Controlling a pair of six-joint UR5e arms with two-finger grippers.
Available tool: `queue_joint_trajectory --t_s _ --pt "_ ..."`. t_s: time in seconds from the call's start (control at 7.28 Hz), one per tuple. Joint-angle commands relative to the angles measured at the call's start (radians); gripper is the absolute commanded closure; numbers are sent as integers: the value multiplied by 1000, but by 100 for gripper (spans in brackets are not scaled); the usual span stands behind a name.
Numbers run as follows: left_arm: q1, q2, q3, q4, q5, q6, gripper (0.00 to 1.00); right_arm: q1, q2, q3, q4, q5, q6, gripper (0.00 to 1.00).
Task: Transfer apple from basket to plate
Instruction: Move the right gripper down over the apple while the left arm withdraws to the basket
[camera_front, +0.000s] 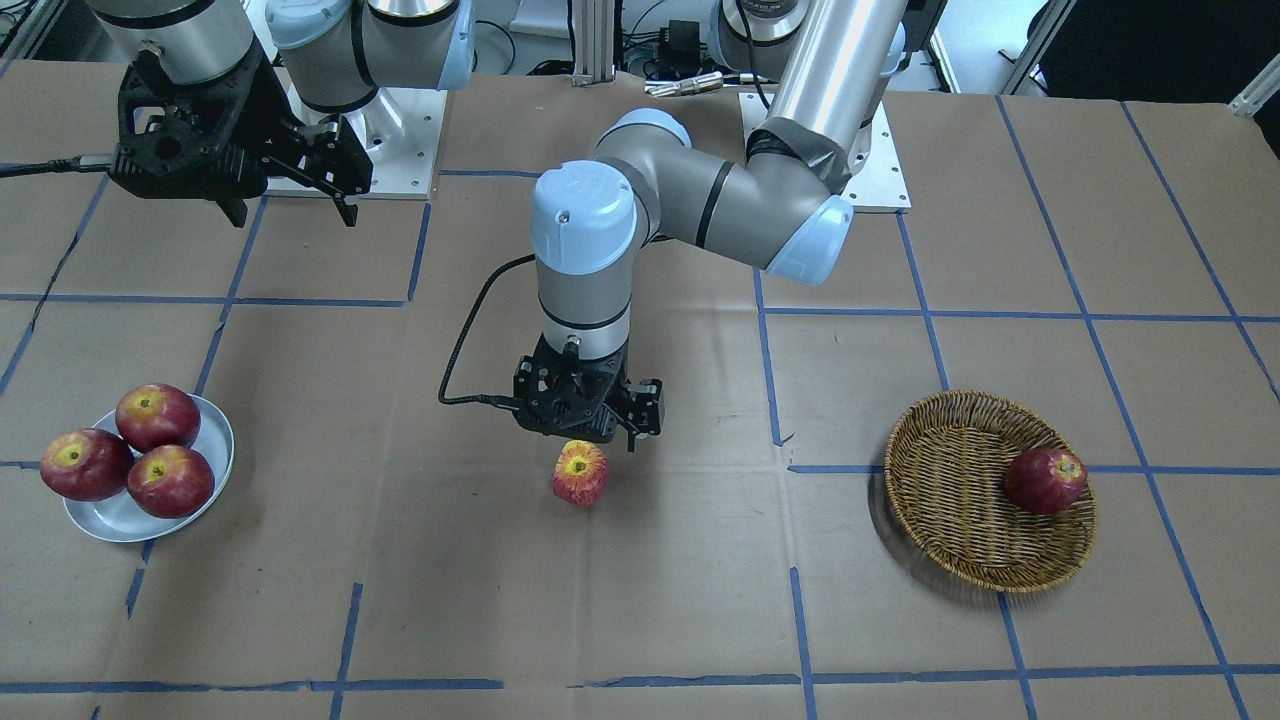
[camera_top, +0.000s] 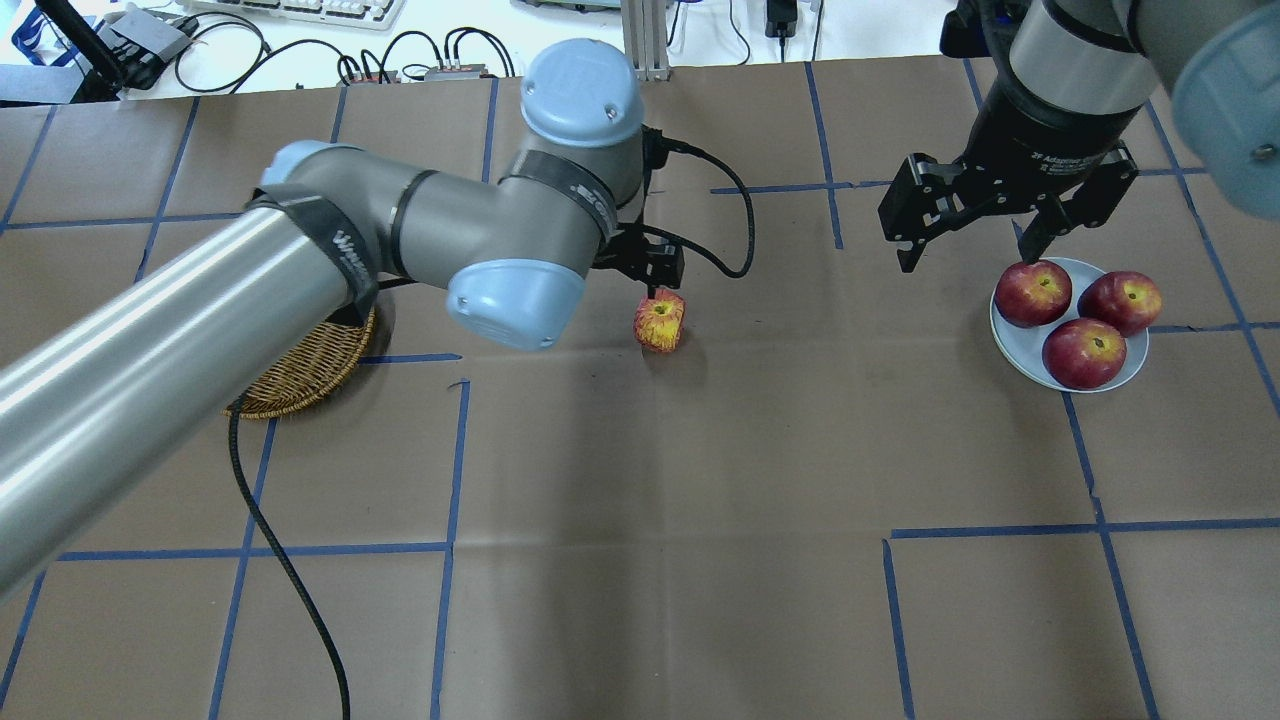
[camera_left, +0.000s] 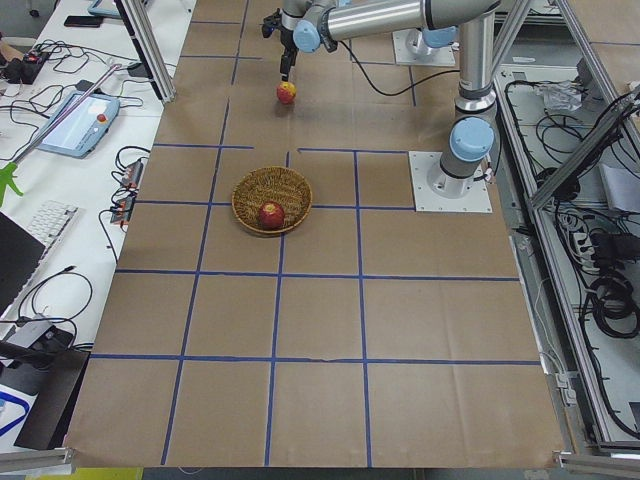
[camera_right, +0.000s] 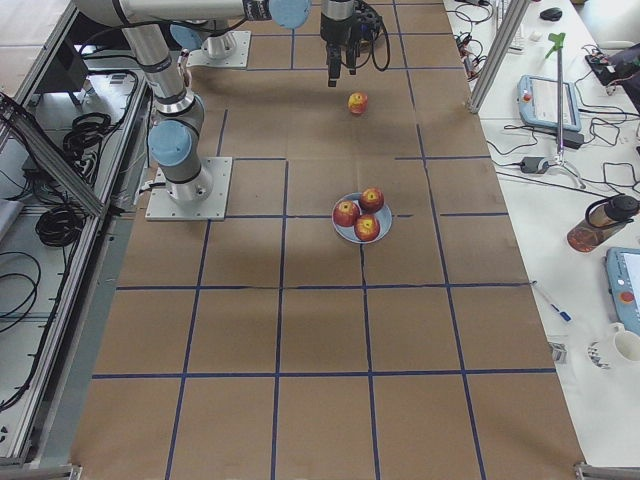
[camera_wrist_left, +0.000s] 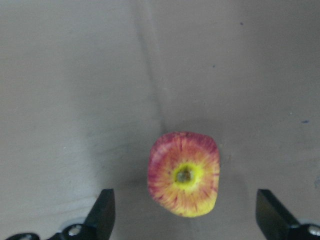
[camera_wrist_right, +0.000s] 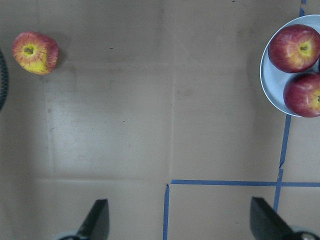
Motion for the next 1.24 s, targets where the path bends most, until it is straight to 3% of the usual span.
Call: queue_joint_trajectory --t_s 0.0,0.27,0.55,1.1 --pt "165 209 -13 -237 -4 163 1 3 2 -1 -1 0 0 0" --pt "310 361 -11 -477 -3 224 1 21 34 -9 -81 6 59 0" --pt "362 418 -2 -485 -12 233 1 156 130 -14 -183 0 211 0" --pt "367 420 -11 -483 -15 225 1 370 351 -11 -467 -5 494 0"
